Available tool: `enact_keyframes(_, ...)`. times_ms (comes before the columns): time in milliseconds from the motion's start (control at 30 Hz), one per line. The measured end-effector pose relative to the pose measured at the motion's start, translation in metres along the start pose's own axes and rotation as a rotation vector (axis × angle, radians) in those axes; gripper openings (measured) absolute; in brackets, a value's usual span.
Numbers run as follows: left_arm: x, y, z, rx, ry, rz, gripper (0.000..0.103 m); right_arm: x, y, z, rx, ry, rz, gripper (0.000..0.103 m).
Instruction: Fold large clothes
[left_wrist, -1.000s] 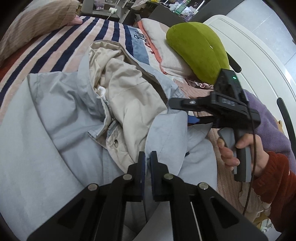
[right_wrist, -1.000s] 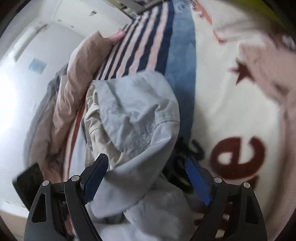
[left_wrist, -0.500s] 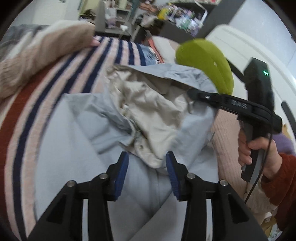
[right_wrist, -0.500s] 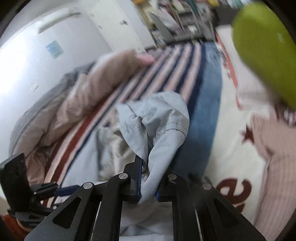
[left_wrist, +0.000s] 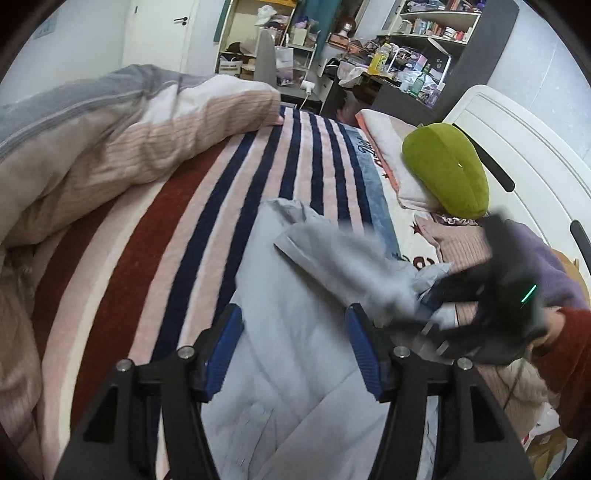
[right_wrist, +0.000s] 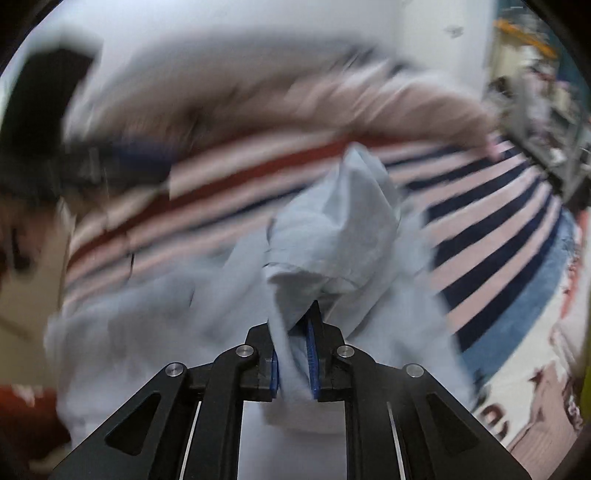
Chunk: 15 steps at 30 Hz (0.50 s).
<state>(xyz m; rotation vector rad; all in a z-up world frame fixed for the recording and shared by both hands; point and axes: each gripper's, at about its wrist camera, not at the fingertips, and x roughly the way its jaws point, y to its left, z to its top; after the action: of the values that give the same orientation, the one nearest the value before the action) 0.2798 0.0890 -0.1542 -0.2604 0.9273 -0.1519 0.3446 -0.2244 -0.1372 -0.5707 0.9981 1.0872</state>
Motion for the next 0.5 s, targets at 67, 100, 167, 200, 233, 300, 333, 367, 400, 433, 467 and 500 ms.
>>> enact_keyframes(67, -0.006, 0.006, -0.007, 0.0, 0.003, 0.005, 0.06, 0.026, 0.015, -0.011, -0.025, 0.079, -0.012, 0.015)
enact_keyframes(100, -0.006, 0.007, -0.011, -0.001, 0.004, 0.01, 0.062, 0.04, 0.02, -0.017, -0.016, 0.112, -0.01, 0.018)
enact_keyframes(167, -0.011, 0.012, -0.021, -0.007, 0.007, 0.014, 0.07, 0.062, 0.026, -0.028, 0.044, 0.162, 0.008, 0.026)
enact_keyframes(200, -0.013, 0.014, -0.026, -0.008, 0.01, 0.015, 0.071, 0.07, 0.028, -0.032, 0.078, 0.173, 0.007, 0.028)
enact_keyframes(233, -0.016, 0.016, -0.032, -0.009, 0.018, 0.019, 0.072, 0.072, 0.029, -0.035, 0.098, 0.171, 0.007, 0.034)
enact_keyframes(300, -0.022, 0.02, -0.045, -0.009, 0.036, 0.023, 0.072, 0.071, 0.031, -0.037, 0.169, 0.134, 0.019, 0.047)
enact_keyframes(333, -0.026, 0.023, -0.051, -0.01, 0.045, 0.025, 0.072, 0.069, 0.032, -0.038, 0.196, 0.121, 0.029, 0.054)
enact_keyframes(367, -0.03, 0.025, -0.057, -0.012, 0.052, 0.024, 0.074, 0.066, 0.033, -0.039, 0.234, 0.107, 0.039, 0.057)
enact_keyframes(400, -0.033, 0.026, -0.062, -0.013, 0.056, 0.023, 0.074, 0.062, 0.035, -0.04, 0.258, 0.097, 0.044, 0.057)
enact_keyframes(433, -0.038, 0.027, -0.067, -0.015, 0.06, 0.018, 0.076, 0.056, 0.037, -0.04, 0.276, 0.081, 0.044, 0.057)
enact_keyframes(467, -0.043, 0.028, -0.072, -0.016, 0.062, 0.013, 0.078, 0.048, 0.041, -0.041, 0.292, 0.054, 0.037, 0.057)
enact_keyframes(500, -0.048, 0.029, -0.077, -0.013, 0.066, 0.006, 0.078, 0.041, 0.045, -0.042, 0.307, 0.031, 0.024, 0.057)
